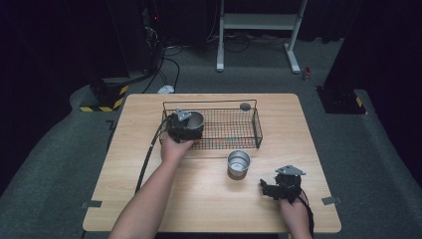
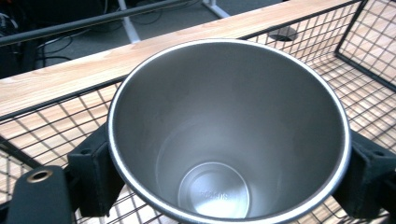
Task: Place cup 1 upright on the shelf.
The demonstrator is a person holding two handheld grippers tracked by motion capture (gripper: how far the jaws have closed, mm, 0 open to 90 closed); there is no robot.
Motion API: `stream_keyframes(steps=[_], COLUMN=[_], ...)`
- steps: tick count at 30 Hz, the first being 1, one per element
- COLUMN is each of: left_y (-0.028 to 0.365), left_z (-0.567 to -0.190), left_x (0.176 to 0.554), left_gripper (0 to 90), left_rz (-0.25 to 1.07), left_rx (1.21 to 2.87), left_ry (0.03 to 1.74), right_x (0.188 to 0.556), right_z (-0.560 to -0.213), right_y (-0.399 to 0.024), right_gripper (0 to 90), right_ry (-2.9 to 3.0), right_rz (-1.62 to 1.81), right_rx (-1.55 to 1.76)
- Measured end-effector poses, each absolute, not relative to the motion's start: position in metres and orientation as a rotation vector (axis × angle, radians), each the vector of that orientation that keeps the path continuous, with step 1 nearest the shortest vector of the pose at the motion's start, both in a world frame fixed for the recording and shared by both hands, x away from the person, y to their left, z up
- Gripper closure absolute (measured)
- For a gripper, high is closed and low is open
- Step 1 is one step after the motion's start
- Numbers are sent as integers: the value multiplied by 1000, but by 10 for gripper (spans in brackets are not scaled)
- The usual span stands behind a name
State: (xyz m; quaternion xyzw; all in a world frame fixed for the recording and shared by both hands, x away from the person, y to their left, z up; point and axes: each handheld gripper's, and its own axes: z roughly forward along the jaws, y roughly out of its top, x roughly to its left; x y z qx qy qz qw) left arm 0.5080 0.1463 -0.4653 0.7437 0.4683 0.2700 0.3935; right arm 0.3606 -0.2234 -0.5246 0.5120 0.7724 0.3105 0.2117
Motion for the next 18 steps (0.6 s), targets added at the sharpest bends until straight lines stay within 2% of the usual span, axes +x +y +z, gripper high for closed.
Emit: stream_keyframes(steps=[6, 13, 18], left_y=[146, 150, 152], left_z=[-465, -462, -458], left_x=[508, 508, 507], left_gripper=[111, 7, 6], left_rz=[684, 655, 642], left_rx=[1900, 1892, 1889], left_ry=[1202, 1219, 1215], right_x=[361, 361, 361], right_z=[-525, -525, -525], right_y=[-223, -223, -223], right_gripper=[101, 101, 101], right_ry=[2144, 2144, 2144], right_rz=[864, 864, 864], right_rx=[1424, 1425, 1425])
